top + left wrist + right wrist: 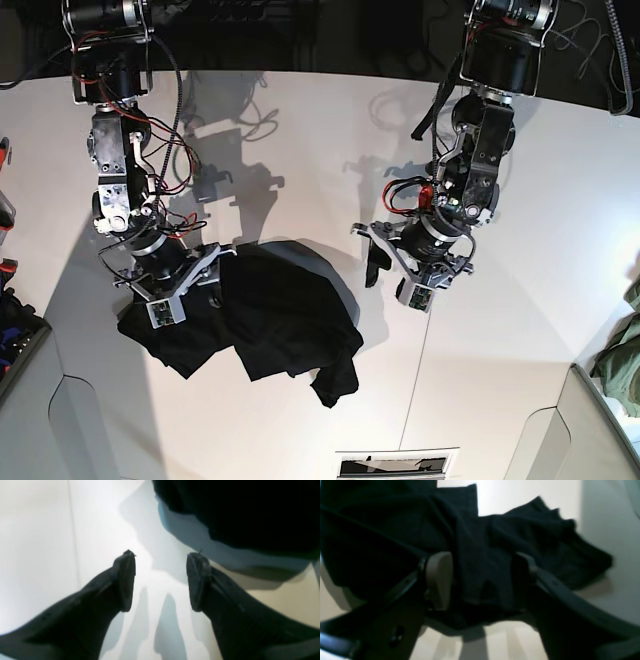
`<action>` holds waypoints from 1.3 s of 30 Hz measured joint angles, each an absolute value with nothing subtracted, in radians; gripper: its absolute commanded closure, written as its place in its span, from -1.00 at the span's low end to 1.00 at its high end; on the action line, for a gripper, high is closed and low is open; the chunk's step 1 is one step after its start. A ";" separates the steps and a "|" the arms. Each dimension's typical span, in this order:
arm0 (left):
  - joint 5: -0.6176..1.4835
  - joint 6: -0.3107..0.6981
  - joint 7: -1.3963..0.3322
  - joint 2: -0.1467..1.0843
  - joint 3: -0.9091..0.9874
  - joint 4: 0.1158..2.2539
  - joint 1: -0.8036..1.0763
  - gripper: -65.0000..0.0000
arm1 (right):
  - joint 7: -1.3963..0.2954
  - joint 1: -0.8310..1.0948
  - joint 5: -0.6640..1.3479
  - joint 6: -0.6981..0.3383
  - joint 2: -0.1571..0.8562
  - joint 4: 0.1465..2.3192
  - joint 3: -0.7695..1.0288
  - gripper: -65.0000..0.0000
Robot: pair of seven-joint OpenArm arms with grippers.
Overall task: Layout the t-shirt on the table in an organized manner, then fold the t-shirt properly
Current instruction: 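Move both grippers down toward the crumpled black t-shirt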
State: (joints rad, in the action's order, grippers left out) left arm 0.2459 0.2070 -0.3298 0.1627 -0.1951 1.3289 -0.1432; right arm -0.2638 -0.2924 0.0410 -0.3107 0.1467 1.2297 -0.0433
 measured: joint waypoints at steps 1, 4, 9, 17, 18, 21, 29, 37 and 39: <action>0.264 0.207 -0.331 0.149 -0.195 1.309 -0.149 -0.09 | -0.266 -0.301 0.028 -0.310 0.144 1.205 -0.056 -0.13; 0.301 0.206 -0.327 0.118 -0.196 1.254 -0.171 -0.09 | -0.238 -0.314 0.024 -0.267 0.137 1.152 -0.073 -0.12; 0.309 0.214 -0.304 0.072 -0.194 1.188 -0.218 -0.09 | -0.218 -0.314 0.020 -0.213 0.139 1.144 -0.073 0.73; 0.313 0.214 -0.276 -0.012 -0.194 1.177 -0.242 0.16 | -0.214 -0.315 -0.003 -0.216 0.139 1.161 -0.070 1.00; 0.306 0.215 -0.271 -0.020 -0.193 1.177 -0.244 0.42 | -0.214 -0.314 -0.019 -0.216 0.139 1.175 -0.067 1.00; 0.237 0.217 -0.268 -0.031 -0.194 1.177 -0.250 0.97 | -0.211 -0.314 -0.020 -0.217 0.145 1.226 -0.048 1.00; 0.212 0.106 -0.307 0.105 -0.143 1.315 -0.263 1.00 | -0.255 -0.316 0.012 -0.247 0.191 1.352 0.079 1.00; 0.222 0.101 -0.338 0.242 -0.131 1.416 -0.262 1.00 | -0.272 -0.315 0.115 -0.262 0.258 1.369 0.136 1.00; 0.232 0.113 -0.358 0.244 -0.131 1.417 -0.263 1.00 | -0.276 -0.313 0.117 -0.290 0.257 1.369 0.136 1.00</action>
